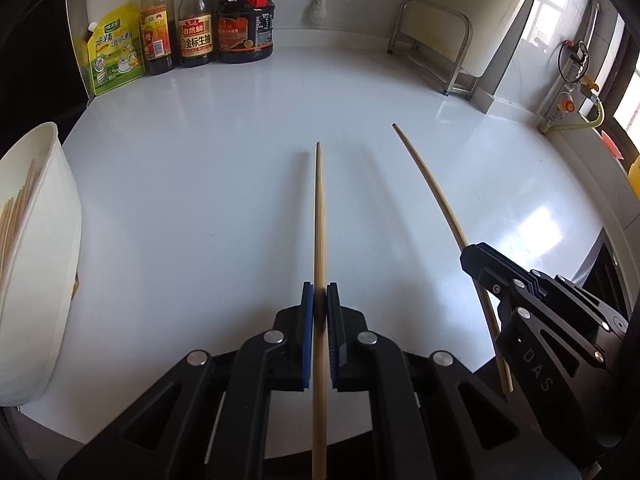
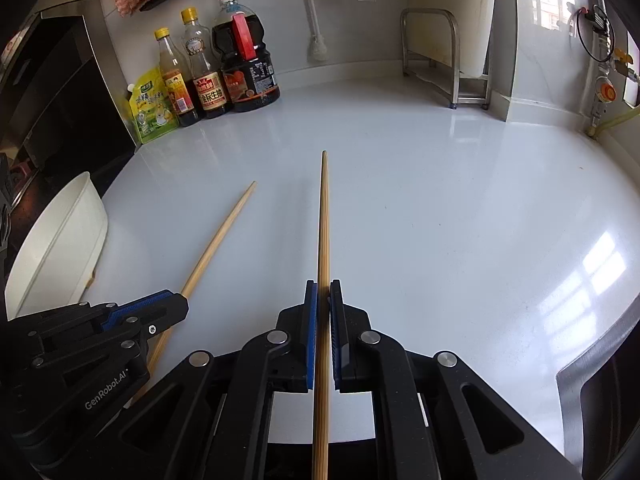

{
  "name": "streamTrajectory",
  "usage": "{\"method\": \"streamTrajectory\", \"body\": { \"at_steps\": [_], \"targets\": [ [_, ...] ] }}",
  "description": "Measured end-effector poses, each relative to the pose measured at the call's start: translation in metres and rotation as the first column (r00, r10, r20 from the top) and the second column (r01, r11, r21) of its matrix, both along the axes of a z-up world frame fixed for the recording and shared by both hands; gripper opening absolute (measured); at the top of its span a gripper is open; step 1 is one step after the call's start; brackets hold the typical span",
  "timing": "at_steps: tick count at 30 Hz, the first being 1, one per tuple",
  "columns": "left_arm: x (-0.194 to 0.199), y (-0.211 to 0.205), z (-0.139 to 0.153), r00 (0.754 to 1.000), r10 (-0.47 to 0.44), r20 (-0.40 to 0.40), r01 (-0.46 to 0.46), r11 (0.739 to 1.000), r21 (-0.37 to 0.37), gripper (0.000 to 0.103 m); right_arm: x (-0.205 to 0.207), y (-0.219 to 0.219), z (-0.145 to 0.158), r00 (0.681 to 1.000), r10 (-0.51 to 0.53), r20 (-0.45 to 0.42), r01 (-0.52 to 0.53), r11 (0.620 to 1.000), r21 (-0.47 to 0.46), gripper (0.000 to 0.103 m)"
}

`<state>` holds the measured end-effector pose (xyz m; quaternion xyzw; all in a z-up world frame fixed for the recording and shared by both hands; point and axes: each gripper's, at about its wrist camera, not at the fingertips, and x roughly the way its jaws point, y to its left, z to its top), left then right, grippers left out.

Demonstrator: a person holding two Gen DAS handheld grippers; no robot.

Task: Organize utensils
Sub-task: 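Carry both held chopsticks over the white basin with both tools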

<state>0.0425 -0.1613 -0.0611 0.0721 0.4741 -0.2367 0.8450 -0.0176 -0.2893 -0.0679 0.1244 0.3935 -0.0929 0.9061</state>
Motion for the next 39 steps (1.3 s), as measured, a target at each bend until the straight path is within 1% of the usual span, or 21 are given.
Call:
{"method": "streamTrajectory", "body": {
  "at_steps": [8, 12, 15, 20, 22, 24, 25, 32, 36, 39],
  "targets": [
    [0.004, 0.051, 0.052, 0.997, 0.054, 0.06, -0.048, 0.994, -0.096, 0.007, 0.011, 0.039, 0.04, 0.995, 0.074, 0.073, -0.074, 0.997, 0.001, 0.006],
    [0.01, 0.082, 0.078, 0.989, 0.101, 0.107, -0.088, 0.988, -0.124, 0.007, 0.026, 0.068, 0.06, 0.986, 0.131, 0.104, -0.131, 0.991, -0.002, 0.006],
    [0.015, 0.11, 0.091, 0.981, 0.141, 0.131, -0.123, 0.983, -0.138, 0.007, 0.042, 0.095, 0.07, 0.975, 0.181, 0.127, -0.182, 0.983, -0.005, 0.006],
    [0.033, 0.154, 0.101, 0.963, 0.216, 0.161, -0.194, 0.971, -0.142, 0.007, 0.073, 0.137, 0.075, 0.956, 0.26, 0.137, -0.263, 0.965, 0.005, 0.006],
    [0.04, 0.17, 0.104, 0.959, 0.235, 0.159, -0.21, 0.964, -0.162, 0.008, 0.084, 0.151, 0.078, 0.947, 0.289, 0.142, -0.294, 0.956, 0.015, 0.006],
    [0.047, 0.183, 0.108, 0.96, 0.243, 0.137, -0.214, 0.957, -0.197, 0.01, 0.091, 0.164, 0.08, 0.939, 0.311, 0.144, -0.316, 0.949, 0.013, 0.006],
    [0.049, 0.187, 0.111, 0.96, 0.243, 0.139, -0.213, 0.956, -0.203, 0.01, 0.095, 0.17, 0.081, 0.936, 0.322, 0.145, -0.327, 0.945, 0.012, 0.006],
    [0.05, 0.202, 0.142, 0.947, 0.243, 0.212, -0.19, 0.951, -0.243, 0.01, 0.106, 0.193, 0.093, 0.916, 0.366, 0.167, -0.373, 0.928, 0.014, 0.006],
    [0.054, 0.218, 0.148, 0.943, 0.26, 0.21, -0.2, 0.942, -0.269, 0.011, 0.108, 0.207, 0.096, 0.902, 0.397, 0.168, -0.404, 0.915, 0.009, 0.006],
    [0.053, 0.233, 0.151, 0.934, 0.283, 0.216, -0.216, 0.932, -0.291, 0.012, 0.11, 0.221, 0.095, 0.89, 0.427, 0.162, -0.434, 0.901, 0.007, 0.006]
  ]
}}
